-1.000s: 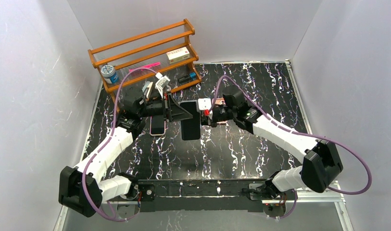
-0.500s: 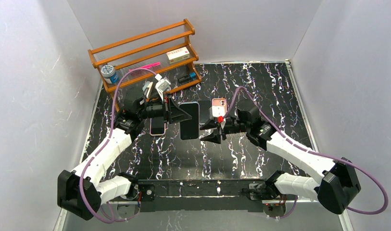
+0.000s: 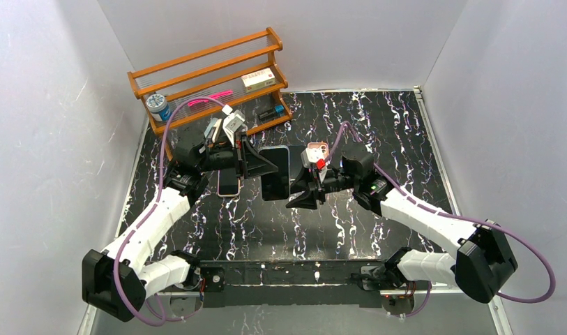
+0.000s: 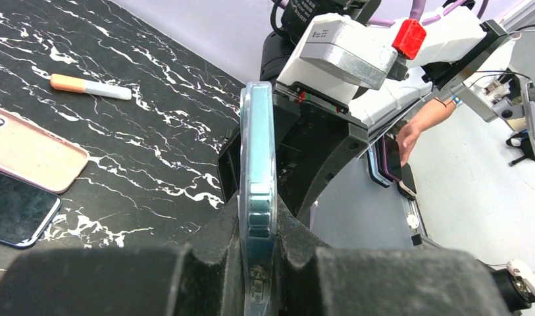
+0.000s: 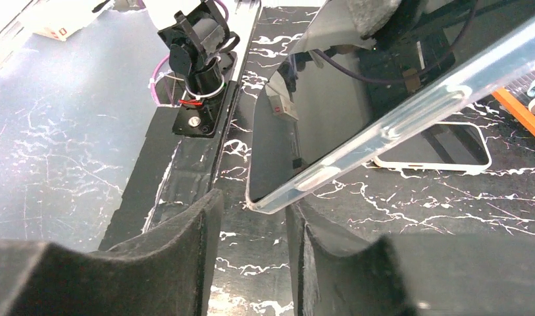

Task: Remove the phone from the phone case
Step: Remove the phone case from the phone.

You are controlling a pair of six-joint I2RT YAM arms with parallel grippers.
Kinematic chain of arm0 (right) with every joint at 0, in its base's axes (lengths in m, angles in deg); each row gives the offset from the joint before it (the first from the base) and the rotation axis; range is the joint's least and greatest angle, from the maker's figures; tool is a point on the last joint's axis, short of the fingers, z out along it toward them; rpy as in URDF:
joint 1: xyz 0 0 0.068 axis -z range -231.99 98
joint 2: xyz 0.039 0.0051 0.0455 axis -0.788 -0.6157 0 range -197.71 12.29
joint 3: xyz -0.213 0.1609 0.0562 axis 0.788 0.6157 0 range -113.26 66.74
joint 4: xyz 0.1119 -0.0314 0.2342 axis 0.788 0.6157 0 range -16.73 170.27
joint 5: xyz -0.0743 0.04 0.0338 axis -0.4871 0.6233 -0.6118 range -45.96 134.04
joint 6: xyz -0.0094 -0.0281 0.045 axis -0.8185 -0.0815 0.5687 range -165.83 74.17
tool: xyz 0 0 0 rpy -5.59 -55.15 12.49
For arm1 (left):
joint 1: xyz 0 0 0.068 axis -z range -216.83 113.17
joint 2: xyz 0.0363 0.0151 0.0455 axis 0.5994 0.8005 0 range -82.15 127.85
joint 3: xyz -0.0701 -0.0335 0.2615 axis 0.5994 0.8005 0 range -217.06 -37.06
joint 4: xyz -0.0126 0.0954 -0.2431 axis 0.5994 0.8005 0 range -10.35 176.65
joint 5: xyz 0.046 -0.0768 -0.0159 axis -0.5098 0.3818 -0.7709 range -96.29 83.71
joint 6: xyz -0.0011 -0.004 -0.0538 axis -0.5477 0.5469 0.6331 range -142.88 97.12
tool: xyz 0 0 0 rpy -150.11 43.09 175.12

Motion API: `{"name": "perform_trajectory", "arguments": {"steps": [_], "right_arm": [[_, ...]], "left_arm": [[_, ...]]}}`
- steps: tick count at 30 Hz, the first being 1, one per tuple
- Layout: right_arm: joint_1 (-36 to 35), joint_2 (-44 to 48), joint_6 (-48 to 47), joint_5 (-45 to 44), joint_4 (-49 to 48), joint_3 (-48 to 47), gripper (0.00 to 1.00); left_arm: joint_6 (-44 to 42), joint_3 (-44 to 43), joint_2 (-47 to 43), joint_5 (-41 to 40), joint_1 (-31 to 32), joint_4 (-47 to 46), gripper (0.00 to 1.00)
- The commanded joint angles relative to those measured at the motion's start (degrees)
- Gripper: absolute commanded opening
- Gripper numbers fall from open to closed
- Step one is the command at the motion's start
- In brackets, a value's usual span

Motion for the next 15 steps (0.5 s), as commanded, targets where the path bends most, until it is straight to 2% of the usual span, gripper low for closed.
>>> {"name": "perform_trajectory", "arguments": {"steps": [1, 7, 10, 13, 15], "right_arm": [[0.15, -0.28, 1.96, 2.22, -4.39, -0.41, 0.46], [0.16, -1.29, 1.8, 2.29, -4.45, -0.85, 0.33], [0.16, -1.84, 0.33, 2.75, -3.89, -0.84, 0.2], [0.15, -2.11, -1.69, 2.49, -3.31, -0.97, 0.04], [0.15, -2.36, -3.51, 2.27, -2.61, -1.45, 0.01]], "left_arm": [[0.96, -0.3, -1.77, 1.67, 0.09, -3.58, 0.0], [1.83, 0.05, -1.61, 1.4, 0.13, -3.79, 0.0], [3.34, 0.21, -1.44, 0.93, 0.1, -4.44, 0.0], [5.69, 0.27, -0.71, 0.51, 0.1, -4.82, 0.0], [7.64, 0.61, -0.31, 0.39, 0.23, -5.62, 0.0]]}}
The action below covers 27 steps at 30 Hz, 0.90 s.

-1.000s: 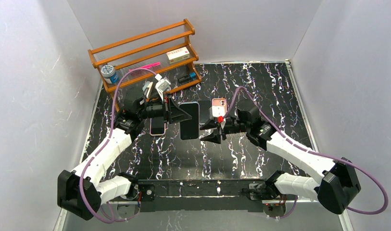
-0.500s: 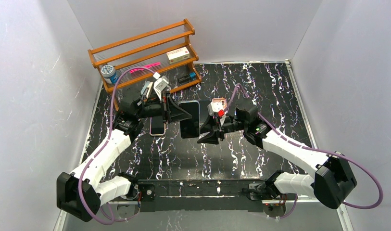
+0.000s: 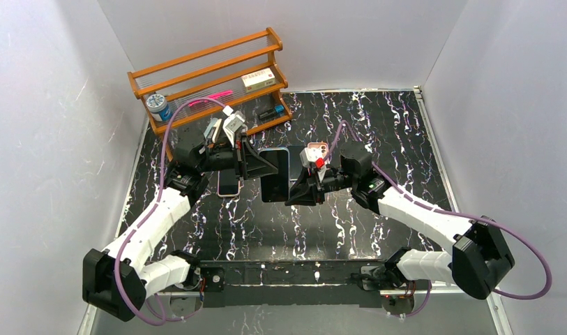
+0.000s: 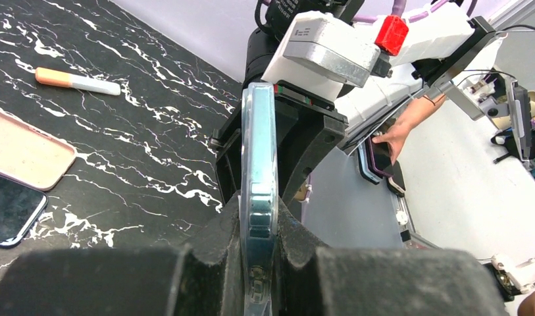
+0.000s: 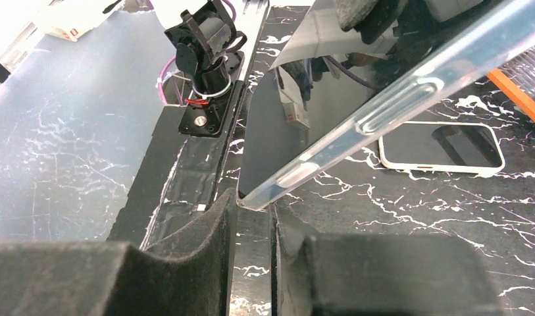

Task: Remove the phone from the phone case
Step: Remove the phone case from the phone.

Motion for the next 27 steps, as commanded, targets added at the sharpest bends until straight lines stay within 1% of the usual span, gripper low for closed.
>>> {"name": "perform_trajectory", "arguments": {"steps": [1, 7, 11, 16, 20, 27], "right_arm": [[-0.17, -0.76, -6.1, 0.27, -0.2, -1.83, 0.01], [-0.17, -2.26, -17.34, 0.48, 5.54, -5.14, 0.01], [-0.21, -4.17, -22.43, -1.23, 8.32, -8.3, 0.01], [-0.21, -8.32, -29.95, -4.34, 16.34, -14.3, 0.01], [-0.22, -9.7, -32.15, -5.96, 17.36, -16.78, 0.01], [-0.26, -9.7, -35.9, -11.67, 17.36, -19.45, 0.01]], "left_arm": [[6.6, 0.35, -0.3, -1.02, 0.26, -4.83, 0.0], [14.28, 3.52, -1.76, -1.03, 0.59, -9.67, 0.0], [16.86, 5.82, -3.05, -0.8, 1.31, -11.38, 0.0], [18.87, 6.56, -3.76, -0.11, 1.83, -13.08, 0.0], [18.89, 6.58, -3.52, -0.02, 2.55, -13.18, 0.0], [19.71, 7.0, -3.03, -0.09, 3.95, -13.58, 0.0]]}}
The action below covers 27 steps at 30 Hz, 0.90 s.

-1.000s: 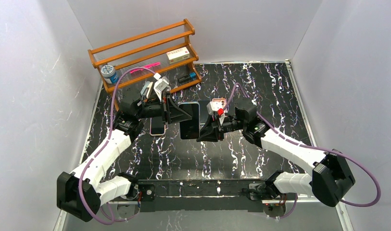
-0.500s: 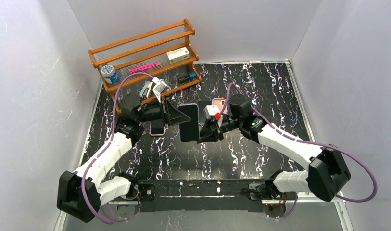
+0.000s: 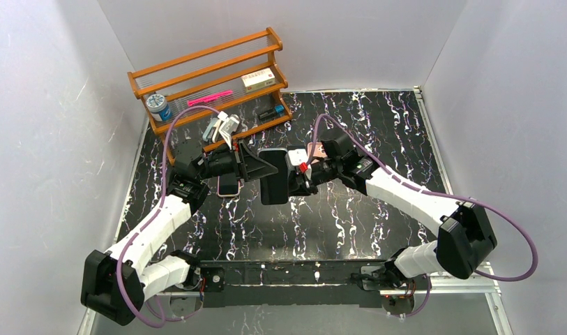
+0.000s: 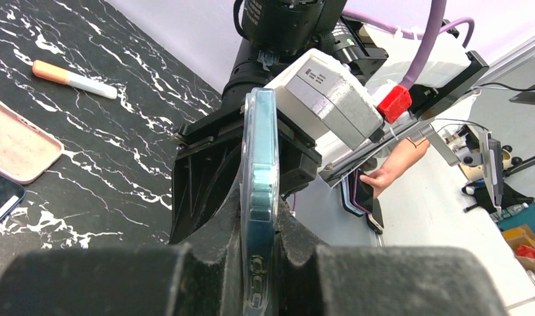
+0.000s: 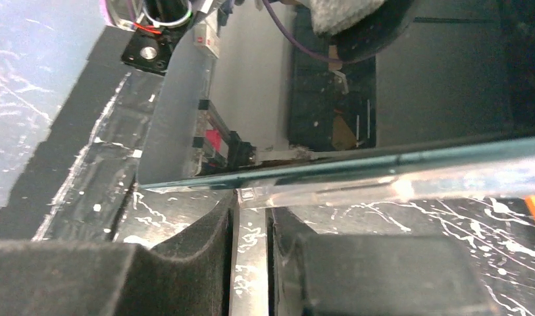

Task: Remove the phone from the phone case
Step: Remove the phone case from the phone.

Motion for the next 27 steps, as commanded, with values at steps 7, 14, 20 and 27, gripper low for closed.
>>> {"name": "perform_trajectory", "arguments": {"steps": [7, 14, 20, 27], "right_arm": [[-0.01, 2.05, -0.59, -11.13, -13.32, -3.42, 0.01], [0.59, 9.58, 18.34, -7.11, -29.21, 7.5, 0.18], [0.69, 12.54, 35.11, -6.29, -42.78, 14.84, 0.36], [0.69, 10.19, 50.19, -10.98, -54.94, 18.57, 0.39]], "left_arm": [[6.36, 0.35, -0.99, 2.83, 3.43, -2.39, 0.0], [3.82, 2.09, 0.55, -0.81, 3.43, -2.33, 0.0], [3.52, 2.02, 1.31, -3.4, 3.43, -2.85, 0.0], [6.94, 2.47, 2.39, -4.12, 3.43, -6.24, 0.0]]}}
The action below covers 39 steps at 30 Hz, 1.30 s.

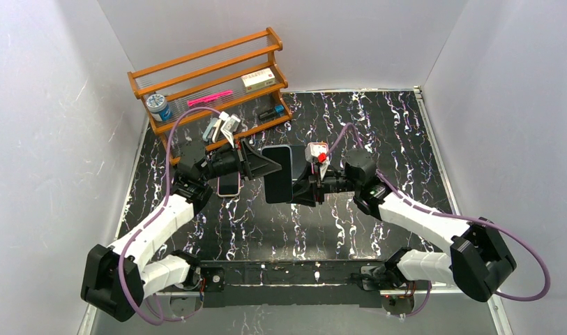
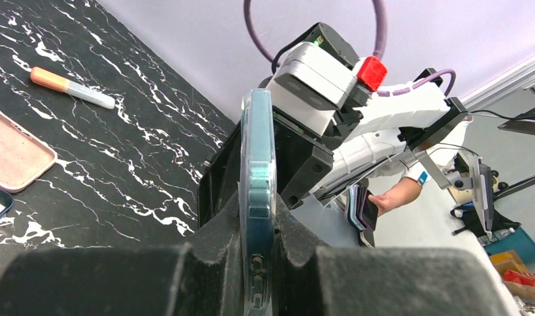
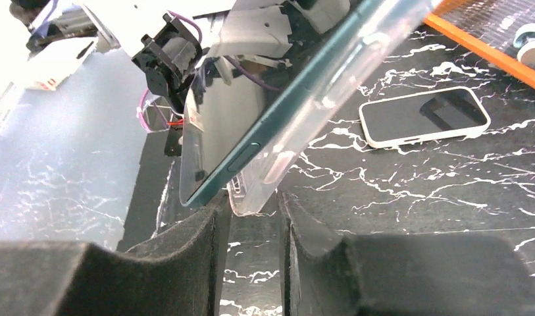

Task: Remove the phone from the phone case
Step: Remove the phone case from the phone.

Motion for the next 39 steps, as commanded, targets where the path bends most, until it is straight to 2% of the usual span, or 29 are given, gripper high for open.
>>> {"name": "perform_trajectory", "arguments": {"steps": [1, 7, 13, 22, 33, 38, 39], "right_arm": [[-0.08, -0.89, 14.28, -6.04, -25.27, 0.79, 0.4], [-0.08, -1.08, 19.95, -8.76, -28.89, 2.01, 0.45], [-0.11, 1.3, 23.98, -17.3, -27.1, 4.52, 0.52], [-0.12, -2.09, 32.78, -16.25, -37.7, 5.94, 0.54], [-0.03, -6.65, 40.08, -21.7, -43.65, 4.6, 0.49], [0.1, -9.8, 44.69, -20.98, -47.09, 4.81, 0.42], [0.18, -10.04, 45.5, -21.22, -46.59, 4.84, 0.38]], "left_arm": [[4.22, 1.67, 0.97, 0.8, 1.64, -2.61, 0.0], [6.17, 2.69, 1.42, -2.35, 1.64, -3.09, 0.0], [8.11, 3.27, 2.3, -6.96, 1.64, -3.71, 0.0], [12.56, 3.47, 5.61, -5.73, 2.71, -8.98, 0.0], [15.22, 3.71, 8.52, -7.65, 3.66, -9.19, 0.0], [19.09, 3.21, 12.4, -9.08, 3.66, -9.24, 0.0], [19.95, 3.14, 13.27, -9.54, 3.66, -9.24, 0.04]]}}
